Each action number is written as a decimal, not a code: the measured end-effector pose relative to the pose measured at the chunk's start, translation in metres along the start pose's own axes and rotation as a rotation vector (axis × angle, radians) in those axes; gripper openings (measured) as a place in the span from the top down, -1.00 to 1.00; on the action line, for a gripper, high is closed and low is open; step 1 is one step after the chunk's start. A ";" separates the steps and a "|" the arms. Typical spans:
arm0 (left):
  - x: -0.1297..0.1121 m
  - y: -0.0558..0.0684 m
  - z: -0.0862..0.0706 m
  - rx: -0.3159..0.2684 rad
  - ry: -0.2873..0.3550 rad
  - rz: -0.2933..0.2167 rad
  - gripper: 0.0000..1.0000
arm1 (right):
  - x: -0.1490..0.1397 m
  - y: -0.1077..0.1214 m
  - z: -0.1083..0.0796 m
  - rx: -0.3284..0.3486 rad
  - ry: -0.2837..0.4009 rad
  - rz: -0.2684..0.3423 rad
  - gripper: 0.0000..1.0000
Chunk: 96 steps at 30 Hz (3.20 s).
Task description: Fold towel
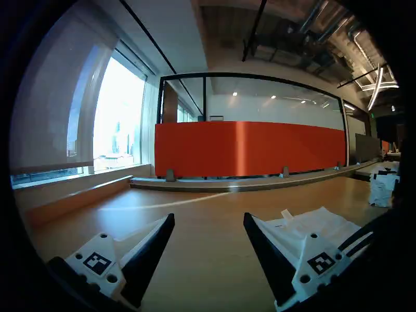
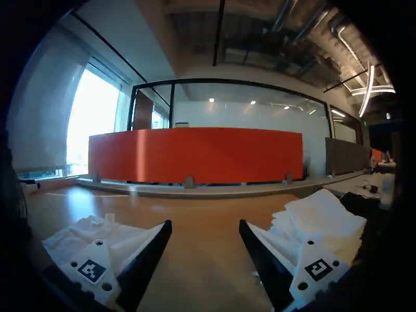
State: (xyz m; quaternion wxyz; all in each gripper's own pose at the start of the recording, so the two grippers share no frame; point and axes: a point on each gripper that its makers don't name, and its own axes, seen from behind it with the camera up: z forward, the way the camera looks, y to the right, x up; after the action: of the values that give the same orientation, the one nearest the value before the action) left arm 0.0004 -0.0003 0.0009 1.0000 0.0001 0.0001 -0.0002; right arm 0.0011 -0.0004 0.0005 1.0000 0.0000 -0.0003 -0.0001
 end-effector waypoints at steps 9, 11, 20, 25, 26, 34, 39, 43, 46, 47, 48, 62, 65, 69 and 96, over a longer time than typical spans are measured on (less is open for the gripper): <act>0.000 0.000 0.000 0.000 0.000 0.000 -0.97 | 0.000 0.000 0.000 0.000 0.000 -0.001 -1.00; 0.000 0.001 0.000 0.000 0.000 0.000 -0.97 | 0.000 0.000 0.000 0.000 0.000 0.000 -1.00; -0.001 0.001 0.000 0.000 0.000 0.001 -0.97 | -0.001 0.000 0.000 0.000 0.000 0.000 -1.00; 0.002 0.000 0.000 0.001 -0.002 0.001 -0.97 | -0.002 0.002 0.000 -0.010 -0.002 -0.001 -1.00; 0.002 0.000 0.000 0.002 -0.003 0.002 -0.97 | -0.002 0.003 0.000 -0.013 -0.004 -0.002 -1.00; 0.012 -0.001 -0.002 0.011 -0.049 0.013 -0.97 | 0.023 0.000 -0.004 -0.029 -0.020 -0.022 -1.00; 0.057 0.002 -0.005 0.000 -0.050 0.012 -0.97 | 0.066 -0.004 -0.008 -0.026 -0.024 -0.027 -1.00; 0.099 0.006 -0.007 -0.011 -0.061 0.014 -0.97 | 0.106 -0.004 -0.010 -0.027 -0.030 -0.028 -1.00; 0.126 0.010 -0.007 -0.027 -0.077 0.012 -0.97 | 0.132 -0.003 -0.010 -0.026 -0.043 -0.035 -1.00; 0.133 0.011 -0.008 -0.032 -0.083 0.011 -0.97 | 0.139 -0.003 -0.010 -0.025 -0.048 -0.038 -1.00; 0.139 0.013 -0.008 -0.043 -0.092 0.012 -0.97 | 0.145 -0.004 -0.010 -0.019 -0.055 -0.045 -1.00; 0.163 0.059 -0.009 -0.253 -0.283 0.014 -0.97 | 0.188 -0.044 -0.005 0.192 -0.181 -0.181 -1.00; 0.155 0.070 -0.012 -0.309 -0.329 0.036 -0.97 | 0.182 -0.056 -0.008 0.252 -0.233 -0.205 -1.00; 0.145 0.081 -0.016 -0.369 -0.377 0.083 -0.97 | 0.174 -0.070 -0.012 0.325 -0.290 -0.221 -1.00; 0.027 0.110 -0.040 -0.481 -0.567 0.212 -0.97 | 0.062 -0.102 -0.038 0.518 -0.497 -0.276 -1.00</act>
State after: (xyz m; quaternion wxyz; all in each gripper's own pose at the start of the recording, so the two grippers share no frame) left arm 0.0276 0.1095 -0.0392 0.9263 -0.2344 -0.2762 0.1031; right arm 0.0627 -0.1023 -0.0375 0.9270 0.2527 -0.2425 -0.1345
